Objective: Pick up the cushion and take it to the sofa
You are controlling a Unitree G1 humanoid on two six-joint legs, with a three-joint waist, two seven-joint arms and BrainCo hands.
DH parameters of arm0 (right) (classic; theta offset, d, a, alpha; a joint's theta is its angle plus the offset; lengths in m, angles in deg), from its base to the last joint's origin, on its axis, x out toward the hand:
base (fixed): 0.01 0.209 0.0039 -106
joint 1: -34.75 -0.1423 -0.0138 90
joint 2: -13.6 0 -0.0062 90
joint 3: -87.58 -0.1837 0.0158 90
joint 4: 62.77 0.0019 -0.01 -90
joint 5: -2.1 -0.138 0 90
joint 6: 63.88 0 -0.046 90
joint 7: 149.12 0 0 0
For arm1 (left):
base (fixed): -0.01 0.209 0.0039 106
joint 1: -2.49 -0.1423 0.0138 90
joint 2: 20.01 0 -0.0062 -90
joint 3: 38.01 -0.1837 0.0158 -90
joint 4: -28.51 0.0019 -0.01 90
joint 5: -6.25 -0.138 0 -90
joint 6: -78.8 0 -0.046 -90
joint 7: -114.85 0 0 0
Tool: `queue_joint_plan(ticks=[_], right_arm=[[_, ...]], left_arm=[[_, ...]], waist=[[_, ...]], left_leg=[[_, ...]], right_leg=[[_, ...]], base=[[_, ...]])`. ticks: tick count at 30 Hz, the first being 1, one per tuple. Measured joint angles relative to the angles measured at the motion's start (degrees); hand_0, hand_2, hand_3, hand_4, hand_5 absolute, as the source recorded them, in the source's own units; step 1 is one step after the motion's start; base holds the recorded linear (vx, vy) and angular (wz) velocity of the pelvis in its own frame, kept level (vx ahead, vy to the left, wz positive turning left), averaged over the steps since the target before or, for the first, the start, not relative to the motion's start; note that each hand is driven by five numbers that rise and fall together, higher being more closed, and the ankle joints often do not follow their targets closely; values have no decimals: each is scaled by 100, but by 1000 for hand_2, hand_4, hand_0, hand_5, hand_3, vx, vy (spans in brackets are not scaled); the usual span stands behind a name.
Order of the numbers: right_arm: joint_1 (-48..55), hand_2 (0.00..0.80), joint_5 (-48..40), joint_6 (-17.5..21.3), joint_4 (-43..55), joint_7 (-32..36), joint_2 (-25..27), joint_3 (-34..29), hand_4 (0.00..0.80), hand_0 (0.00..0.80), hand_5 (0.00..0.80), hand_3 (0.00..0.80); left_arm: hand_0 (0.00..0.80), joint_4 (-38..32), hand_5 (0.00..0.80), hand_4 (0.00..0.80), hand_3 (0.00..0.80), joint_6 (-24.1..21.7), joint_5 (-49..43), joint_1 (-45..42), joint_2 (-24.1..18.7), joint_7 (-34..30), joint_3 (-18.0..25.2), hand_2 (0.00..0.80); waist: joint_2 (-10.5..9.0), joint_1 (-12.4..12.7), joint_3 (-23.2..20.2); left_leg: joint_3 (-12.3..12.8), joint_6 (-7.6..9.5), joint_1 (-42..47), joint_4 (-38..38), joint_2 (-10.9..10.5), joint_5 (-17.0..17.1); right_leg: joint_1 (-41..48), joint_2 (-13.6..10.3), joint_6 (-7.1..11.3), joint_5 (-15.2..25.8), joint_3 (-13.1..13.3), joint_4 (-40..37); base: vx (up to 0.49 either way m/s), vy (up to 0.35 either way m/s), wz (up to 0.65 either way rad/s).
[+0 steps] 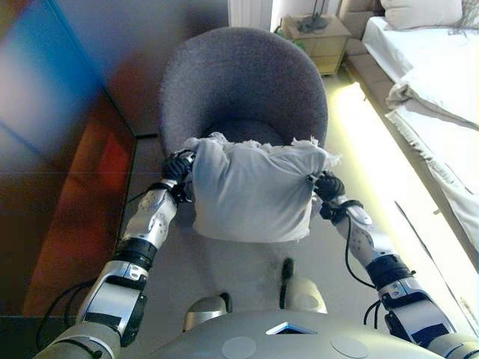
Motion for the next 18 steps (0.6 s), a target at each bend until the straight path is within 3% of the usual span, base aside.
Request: queue_joint_plan(ticks=[2, 4, 6, 10, 11, 13, 15, 16, 18], right_arm=[[4, 800, 0, -3, -41, 8, 212, -41, 800, 800, 800, 800], [4, 800, 1, -8, -15, 65, 410, -47, 800, 800, 800, 800], [-11, 800, 3, -12, 25, 129, 396, -104, 800, 800, 800, 800], [-37, 800, 30, -17, 256, 266, 391, -183, 800, 800, 800, 800], [-59, 800, 61, -34, 271, 295, 380, -181, 800, 800, 800, 800], [-73, 800, 109, -97, 288, 312, 338, -158, 800, 800, 800, 800], [-89, 800, 179, -156, 341, 332, 342, -79, 800, 800, 800, 800], [-91, 800, 178, -155, 353, 347, 318, -14, 800, 800, 800, 800], [-99, 800, 178, -154, 397, 368, 232, 17, 800, 800, 800, 800]], left_arm=[[800, -8, 800, 800, 800, 0, -1, -17, 239, 5, -28, 800], [800, -74, 800, 800, 800, 0, -4, -4, 353, 5, -14, 800], [800, -96, 800, 800, 800, -10, -3, 7, 360, 12, 31, 800], [800, -148, 800, 800, 800, -11, -8, 7, 370, 60, 237, 800], [800, -175, 800, 800, 800, -11, -7, 6, 352, 90, 243, 800], [800, -177, 800, 800, 800, -14, -7, -22, 334, 147, 273, 800], [800, -177, 800, 800, 800, -31, -6, -82, 364, 190, 369, 800], [800, -179, 800, 800, 800, -60, -6, -98, 379, 209, 435, 800], [800, -236, 800, 800, 800, -187, -4, -98, 363, 223, 502, 800]], waist=[[149, -19, 29], [274, -173, -4], [178, -155, -21], [220, -183, -77], [215, -136, -77], [164, -18, -102], [164, 186, -125], [140, 221, -146], [84, 179, -183]], left_leg=[[225, -16, -56, 797, 12, -410], [302, 4, -9, 864, 95, -780], [305, -66, 252, 613, 250, -798], [361, -288, 353, 686, 566, -893], [387, -333, 327, 856, 597, -921], [440, -422, -122, 2028, 557, -927], [402, -709, -620, 3262, 562, -504], [362, -768, -746, 3587, 554, -197], [350, -635, -1071, 4126, 541, 271]], right_leg=[[8, 151, -3, 3, -56, 172], [61, 355, -170, 117, -234, 341], [57, 510, -373, 134, -254, 507], [-48, 722, -949, -190, -542, 869], [-67, 757, -1096, -291, -543, 972], [24, 728, -1226, -412, -636, 969], [228, 679, -1303, -415, -606, 850], [320, 662, -1358, -424, -609, 822], [495, 628, -1476, -506, -630, 661]], base=[[365, -116, 15], [404, -183, 18], [350, -197, -5], [280, -220, -11], [266, -258, -20], [249, -234, -35], [175, -131, -68], [165, -86, -39], [165, -38, -2]])
